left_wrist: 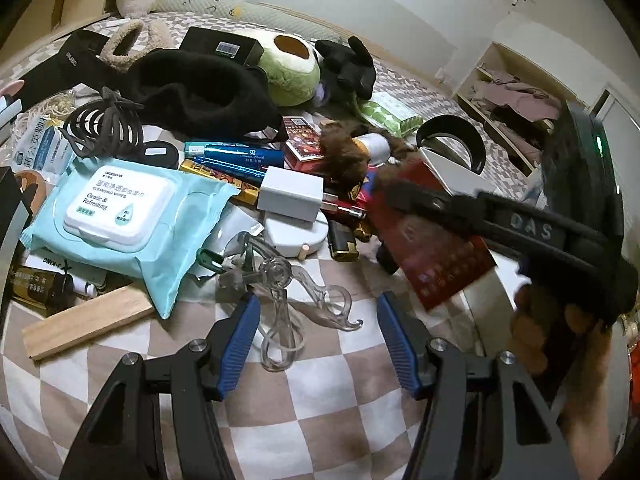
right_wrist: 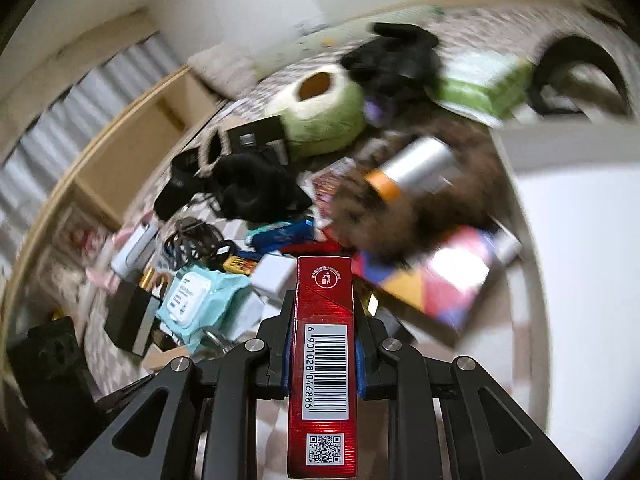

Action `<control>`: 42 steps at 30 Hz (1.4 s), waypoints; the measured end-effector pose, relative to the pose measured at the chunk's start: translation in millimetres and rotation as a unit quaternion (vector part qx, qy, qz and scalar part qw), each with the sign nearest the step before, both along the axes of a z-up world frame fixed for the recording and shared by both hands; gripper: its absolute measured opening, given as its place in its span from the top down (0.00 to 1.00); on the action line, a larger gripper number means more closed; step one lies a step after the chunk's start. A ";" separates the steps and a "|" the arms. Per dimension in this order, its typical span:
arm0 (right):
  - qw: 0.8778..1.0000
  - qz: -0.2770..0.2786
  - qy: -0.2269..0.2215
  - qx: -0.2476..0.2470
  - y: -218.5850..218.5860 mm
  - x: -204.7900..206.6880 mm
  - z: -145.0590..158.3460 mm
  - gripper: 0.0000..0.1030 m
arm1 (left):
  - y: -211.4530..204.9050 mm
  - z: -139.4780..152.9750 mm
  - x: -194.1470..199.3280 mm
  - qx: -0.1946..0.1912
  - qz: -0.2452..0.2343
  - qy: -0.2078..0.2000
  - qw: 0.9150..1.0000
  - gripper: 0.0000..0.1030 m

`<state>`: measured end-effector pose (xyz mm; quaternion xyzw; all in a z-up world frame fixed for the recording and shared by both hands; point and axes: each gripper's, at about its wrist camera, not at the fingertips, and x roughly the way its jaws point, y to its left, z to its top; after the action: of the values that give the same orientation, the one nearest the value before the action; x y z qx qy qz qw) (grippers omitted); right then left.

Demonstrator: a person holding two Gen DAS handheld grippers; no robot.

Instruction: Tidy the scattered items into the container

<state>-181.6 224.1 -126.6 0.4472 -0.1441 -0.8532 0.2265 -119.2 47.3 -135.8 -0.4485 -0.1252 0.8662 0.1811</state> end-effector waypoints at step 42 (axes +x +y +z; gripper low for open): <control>0.996 -0.028 0.007 0.080 -8.8 19.0 2.5 0.35 | -48.7 -6.4 26.0 -0.036 0.073 -0.023 0.996 0.40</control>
<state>-162.6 215.3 -124.1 0.4538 -0.0857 -0.8711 0.1672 -93.2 -1.4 -142.2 -0.4644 -0.1309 0.8704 0.0981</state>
